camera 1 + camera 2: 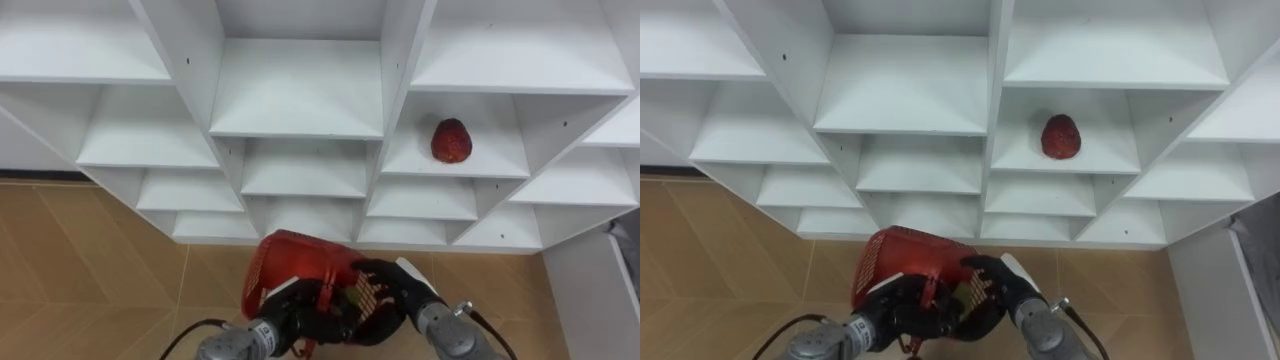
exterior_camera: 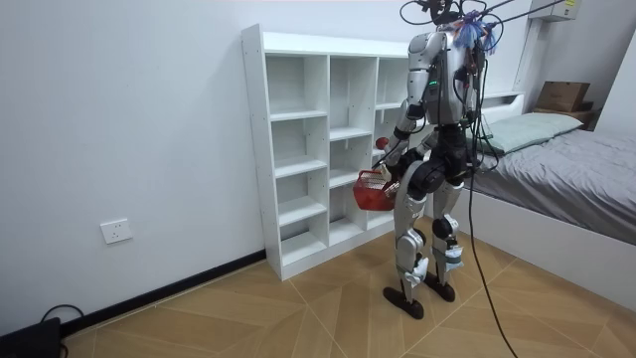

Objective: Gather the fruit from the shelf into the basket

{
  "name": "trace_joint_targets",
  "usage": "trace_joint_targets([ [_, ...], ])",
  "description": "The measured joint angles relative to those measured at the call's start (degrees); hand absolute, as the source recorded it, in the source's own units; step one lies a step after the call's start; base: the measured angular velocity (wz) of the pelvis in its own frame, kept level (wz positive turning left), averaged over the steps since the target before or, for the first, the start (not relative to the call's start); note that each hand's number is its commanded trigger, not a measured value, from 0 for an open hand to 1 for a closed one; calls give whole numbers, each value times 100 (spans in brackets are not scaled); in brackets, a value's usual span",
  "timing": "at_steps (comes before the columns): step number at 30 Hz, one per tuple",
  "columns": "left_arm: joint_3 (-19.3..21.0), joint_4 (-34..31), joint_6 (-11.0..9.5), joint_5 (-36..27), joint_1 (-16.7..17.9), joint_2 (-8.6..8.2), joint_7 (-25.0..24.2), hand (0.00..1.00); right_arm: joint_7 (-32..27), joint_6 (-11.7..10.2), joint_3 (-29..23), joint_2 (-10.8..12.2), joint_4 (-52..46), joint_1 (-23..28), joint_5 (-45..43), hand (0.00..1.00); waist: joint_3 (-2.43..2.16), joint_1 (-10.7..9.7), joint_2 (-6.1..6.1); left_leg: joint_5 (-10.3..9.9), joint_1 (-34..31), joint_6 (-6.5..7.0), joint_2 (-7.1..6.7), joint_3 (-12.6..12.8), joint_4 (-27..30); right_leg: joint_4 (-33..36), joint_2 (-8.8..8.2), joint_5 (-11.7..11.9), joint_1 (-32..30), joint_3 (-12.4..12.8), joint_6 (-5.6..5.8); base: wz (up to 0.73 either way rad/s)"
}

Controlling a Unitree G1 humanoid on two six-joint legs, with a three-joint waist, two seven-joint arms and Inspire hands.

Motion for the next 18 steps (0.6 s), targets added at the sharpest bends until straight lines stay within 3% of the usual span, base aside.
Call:
trace_joint_targets([
  [4,56,30,1,0,1,16,150,100,-32,-11,0,-75,-329,146,-2,0,-2,16,2,-3,131,-5,-5,15,-45,-20,2,-6,112,8,8,0],
  [9,438,99,0,2,53,25,301,100,-110,-13,-2,-139,-657,305,-14,0,-7,14,-5,-3,385,-7,-16,41,-144,-44,3,-26,304,45,16,-4],
  [18,831,104,2,-2,527,108,695,100,-313,-14,-237,-325,-1058,551,7,0,-102,14,-121,-2,730,-10,-28,82,-264,-121,0,-40,616,54,22,0],
])
